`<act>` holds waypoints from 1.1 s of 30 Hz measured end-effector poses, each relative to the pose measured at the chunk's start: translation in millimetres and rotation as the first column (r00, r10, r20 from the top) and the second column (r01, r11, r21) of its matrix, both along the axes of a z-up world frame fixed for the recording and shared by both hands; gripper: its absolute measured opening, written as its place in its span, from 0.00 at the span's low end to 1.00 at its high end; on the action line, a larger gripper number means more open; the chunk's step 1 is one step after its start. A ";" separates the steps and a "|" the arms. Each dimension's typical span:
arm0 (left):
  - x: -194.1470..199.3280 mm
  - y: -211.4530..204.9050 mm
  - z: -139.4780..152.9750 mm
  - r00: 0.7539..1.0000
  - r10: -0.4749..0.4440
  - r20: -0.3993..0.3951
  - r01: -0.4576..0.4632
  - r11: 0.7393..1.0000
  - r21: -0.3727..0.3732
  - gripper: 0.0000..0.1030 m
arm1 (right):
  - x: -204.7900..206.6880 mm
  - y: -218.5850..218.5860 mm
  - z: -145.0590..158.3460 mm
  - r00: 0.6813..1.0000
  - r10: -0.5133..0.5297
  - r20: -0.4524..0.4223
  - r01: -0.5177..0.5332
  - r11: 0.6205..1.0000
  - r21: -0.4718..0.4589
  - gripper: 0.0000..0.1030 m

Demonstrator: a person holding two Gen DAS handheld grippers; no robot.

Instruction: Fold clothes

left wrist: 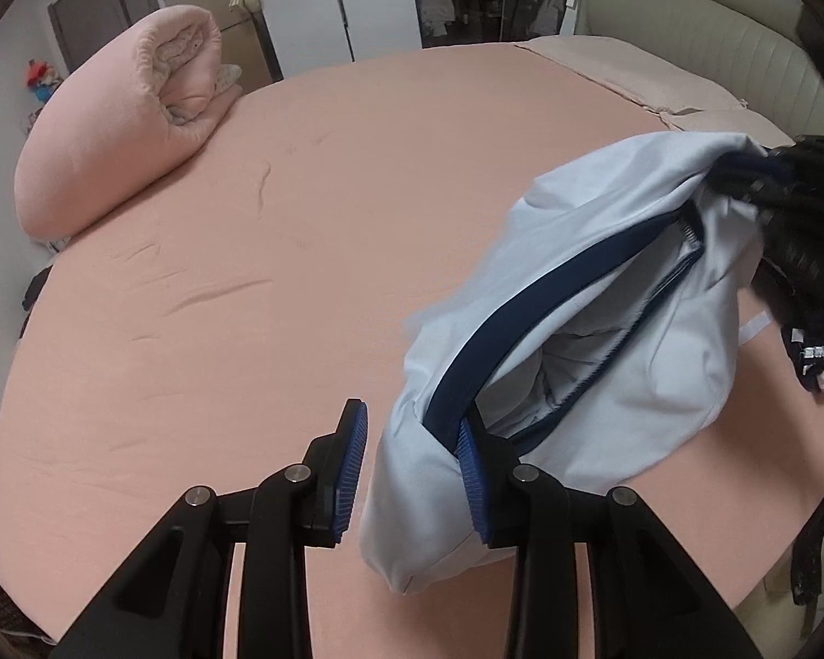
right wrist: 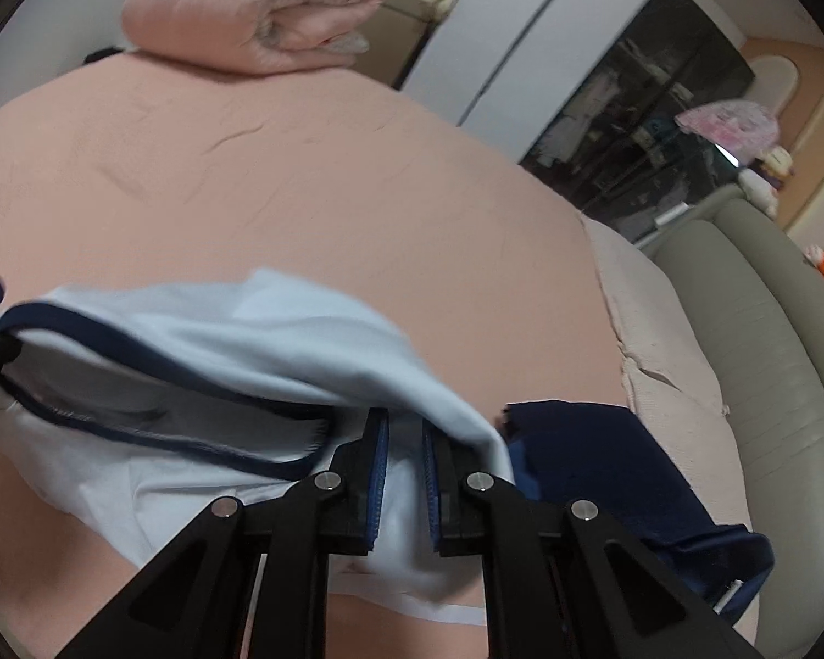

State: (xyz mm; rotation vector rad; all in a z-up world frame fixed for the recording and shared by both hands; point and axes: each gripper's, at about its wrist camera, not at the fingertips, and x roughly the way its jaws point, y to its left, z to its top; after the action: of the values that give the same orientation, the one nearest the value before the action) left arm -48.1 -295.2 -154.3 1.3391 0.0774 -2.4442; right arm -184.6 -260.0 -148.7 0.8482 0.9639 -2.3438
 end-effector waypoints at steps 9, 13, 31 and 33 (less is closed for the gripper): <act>6.2 -23.8 -4.5 0.997 0.079 0.020 -0.080 0.995 0.052 0.30 | -36.4 39.3 24.1 0.997 -0.077 0.030 0.079 0.995 -0.064 0.12; 16.4 -29.1 -2.3 0.995 0.104 0.006 -0.104 0.986 0.133 0.30 | -32.0 42.3 27.2 0.987 -0.034 0.159 0.058 0.986 -0.155 0.13; 24.4 -25.8 -15.3 0.987 0.163 0.008 -0.159 0.947 0.280 0.30 | 65.5 -11.1 12.8 0.979 0.201 0.039 -0.196 0.974 -0.113 0.86; 24.8 -27.1 -17.6 0.983 0.181 0.000 -0.173 0.942 0.288 0.30 | 69.6 -19.9 0.6 0.979 0.203 0.031 -0.200 0.976 -0.083 0.86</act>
State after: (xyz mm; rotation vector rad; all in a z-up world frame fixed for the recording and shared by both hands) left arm -23.2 -322.4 -172.0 1.3473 0.5563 -2.3624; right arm -115.0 -279.9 -148.1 0.7262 0.8899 -2.1696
